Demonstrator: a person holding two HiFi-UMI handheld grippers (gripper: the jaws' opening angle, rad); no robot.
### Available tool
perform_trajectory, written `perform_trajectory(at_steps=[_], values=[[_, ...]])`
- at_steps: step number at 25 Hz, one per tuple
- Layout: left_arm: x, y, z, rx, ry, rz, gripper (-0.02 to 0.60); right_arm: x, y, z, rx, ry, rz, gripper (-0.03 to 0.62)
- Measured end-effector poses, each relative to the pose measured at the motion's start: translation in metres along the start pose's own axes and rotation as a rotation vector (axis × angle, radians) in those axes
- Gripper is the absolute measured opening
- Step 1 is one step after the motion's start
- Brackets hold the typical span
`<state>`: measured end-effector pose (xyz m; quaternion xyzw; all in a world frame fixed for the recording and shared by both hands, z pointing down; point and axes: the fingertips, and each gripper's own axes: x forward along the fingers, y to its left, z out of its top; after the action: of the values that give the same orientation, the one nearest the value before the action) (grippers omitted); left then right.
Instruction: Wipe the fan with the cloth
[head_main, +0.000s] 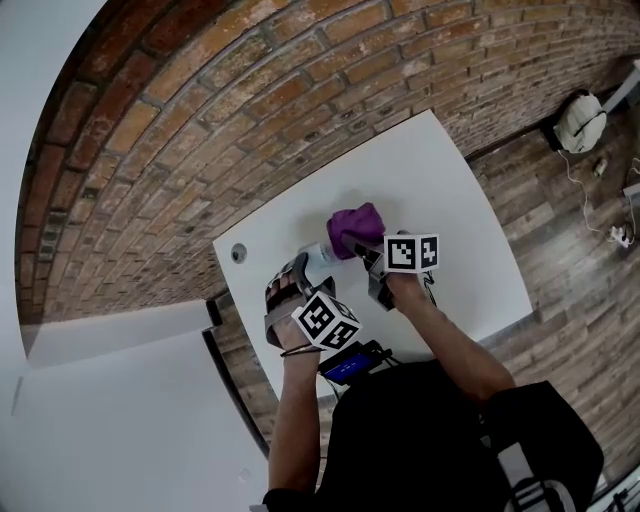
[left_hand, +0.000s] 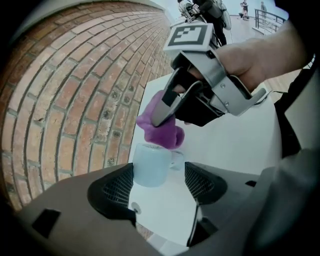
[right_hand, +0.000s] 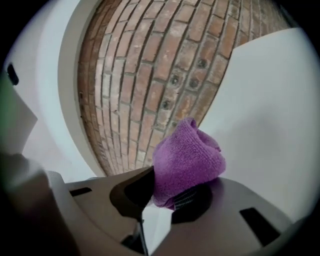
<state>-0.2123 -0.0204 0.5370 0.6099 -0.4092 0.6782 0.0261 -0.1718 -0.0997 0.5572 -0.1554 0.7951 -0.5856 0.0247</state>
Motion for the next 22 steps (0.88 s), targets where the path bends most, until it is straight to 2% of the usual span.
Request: perform_trajectory(at_steps=[2,3,8,13,17,19,22], values=[[0.0,0.0,-0.001,-0.003,0.0,0.001,0.325,0.013,0.014,-0.009,-0.023,0.059,0.053,0.072],[0.0,0.0,-0.001,-0.005,0.0,0.002,0.325,0.019,0.012,-0.018,-0.029,0.098,0.043,0.072],[0.001,-0.001,0.0,-0.005,0.003,0.003,0.325,0.033,-0.033,-0.045,-0.018,0.202,-0.104,0.072],[0.001,0.0,0.0,-0.001,0.006,0.011,0.325,0.036,-0.07,-0.064,-0.166,0.358,-0.272,0.072],[0.001,-0.001,0.001,-0.01,0.0,0.01,0.325,0.028,-0.077,-0.07,-0.338,0.519,-0.337,0.072],[0.001,-0.002,0.002,-0.011,-0.003,0.008,0.324,0.022,-0.079,-0.053,-0.394,0.492,-0.379,0.072],[0.002,-0.001,0.002,-0.012,-0.007,0.009,0.325,0.022,-0.072,-0.008,-0.36,0.278,-0.392,0.071]])
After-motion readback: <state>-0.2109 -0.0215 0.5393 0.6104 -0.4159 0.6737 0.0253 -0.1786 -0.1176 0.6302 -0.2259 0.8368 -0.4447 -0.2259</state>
